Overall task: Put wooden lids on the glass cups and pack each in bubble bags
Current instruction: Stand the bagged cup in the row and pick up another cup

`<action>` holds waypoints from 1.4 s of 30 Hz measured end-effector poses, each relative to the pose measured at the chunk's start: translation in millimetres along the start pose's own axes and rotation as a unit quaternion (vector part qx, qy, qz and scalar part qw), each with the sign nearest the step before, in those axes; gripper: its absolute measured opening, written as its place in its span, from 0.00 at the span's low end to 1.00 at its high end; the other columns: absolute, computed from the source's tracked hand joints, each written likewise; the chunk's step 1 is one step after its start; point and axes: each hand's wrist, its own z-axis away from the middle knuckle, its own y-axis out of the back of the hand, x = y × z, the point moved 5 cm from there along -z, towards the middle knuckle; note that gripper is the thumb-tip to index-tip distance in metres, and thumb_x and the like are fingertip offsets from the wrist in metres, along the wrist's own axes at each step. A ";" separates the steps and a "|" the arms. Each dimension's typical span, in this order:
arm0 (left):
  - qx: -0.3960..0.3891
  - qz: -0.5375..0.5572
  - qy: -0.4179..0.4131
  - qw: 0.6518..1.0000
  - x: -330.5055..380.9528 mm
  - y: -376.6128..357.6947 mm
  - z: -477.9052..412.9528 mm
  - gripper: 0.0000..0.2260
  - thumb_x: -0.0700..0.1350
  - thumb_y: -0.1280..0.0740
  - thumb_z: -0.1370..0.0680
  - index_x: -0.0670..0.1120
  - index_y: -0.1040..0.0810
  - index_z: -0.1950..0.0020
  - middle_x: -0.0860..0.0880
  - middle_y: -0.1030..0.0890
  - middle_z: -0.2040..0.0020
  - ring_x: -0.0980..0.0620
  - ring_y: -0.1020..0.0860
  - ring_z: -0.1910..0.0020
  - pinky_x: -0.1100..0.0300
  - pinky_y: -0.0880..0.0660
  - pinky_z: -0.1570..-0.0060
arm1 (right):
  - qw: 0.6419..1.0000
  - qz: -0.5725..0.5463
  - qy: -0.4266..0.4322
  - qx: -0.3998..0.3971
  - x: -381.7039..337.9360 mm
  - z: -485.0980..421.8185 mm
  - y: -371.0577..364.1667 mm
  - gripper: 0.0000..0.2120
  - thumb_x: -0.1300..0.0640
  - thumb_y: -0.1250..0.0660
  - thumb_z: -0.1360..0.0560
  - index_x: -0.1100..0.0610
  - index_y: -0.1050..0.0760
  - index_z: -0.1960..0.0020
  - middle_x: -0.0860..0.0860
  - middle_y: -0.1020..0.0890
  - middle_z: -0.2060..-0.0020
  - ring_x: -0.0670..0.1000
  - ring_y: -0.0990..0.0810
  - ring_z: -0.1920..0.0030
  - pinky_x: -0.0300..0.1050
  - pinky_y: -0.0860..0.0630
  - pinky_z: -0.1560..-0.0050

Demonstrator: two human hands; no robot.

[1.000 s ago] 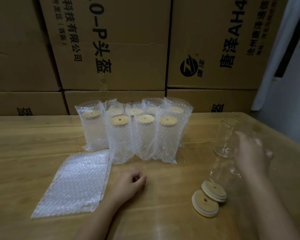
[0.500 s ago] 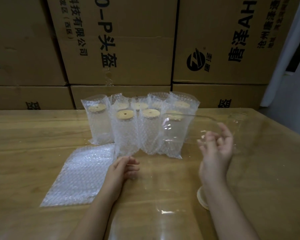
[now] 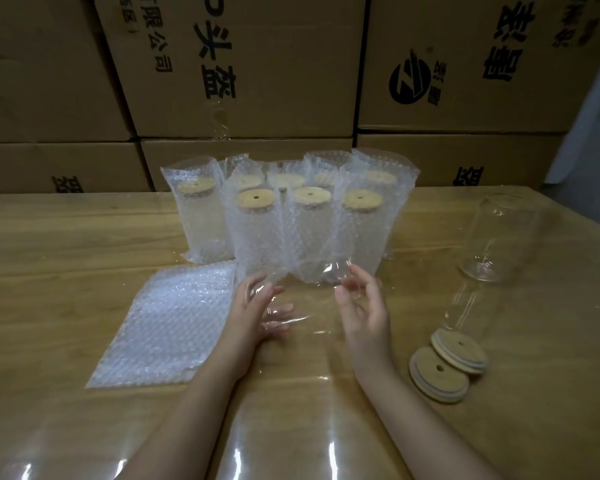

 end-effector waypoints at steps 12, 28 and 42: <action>0.054 -0.017 -0.073 0.996 10.5 1.1 -8.2 0.22 0.63 0.34 0.32 0.56 0.30 0.42 0.48 0.20 0.45 0.50 0.16 0.58 0.59 0.23 0.69 | 0.995 -0.001 -0.069 -0.067 30.6 -7.6 -7.6 0.17 0.47 0.36 0.27 0.40 0.32 0.39 0.40 0.27 0.37 0.39 0.30 0.33 0.34 0.33 0.33; 0.102 -0.114 -0.213 0.965 25.1 -4.4 10.7 0.31 0.60 0.37 0.30 0.48 0.38 0.31 0.56 0.28 0.44 0.67 0.23 0.54 0.71 0.25 0.63 | 0.994 0.098 -0.018 -0.041 30.2 -0.7 -7.9 0.21 0.62 0.38 0.21 0.50 0.36 0.30 0.45 0.29 0.33 0.42 0.32 0.31 0.47 0.34 0.29; 0.063 -0.151 -0.150 0.975 19.5 -5.8 5.6 0.21 0.63 0.37 0.31 0.63 0.31 0.39 0.54 0.21 0.48 0.48 0.19 0.55 0.68 0.26 0.67 | 0.994 0.091 0.018 -0.049 20.1 -3.4 -3.4 0.22 0.50 0.43 0.20 0.40 0.41 0.27 0.41 0.35 0.27 0.39 0.38 0.27 0.50 0.37 0.27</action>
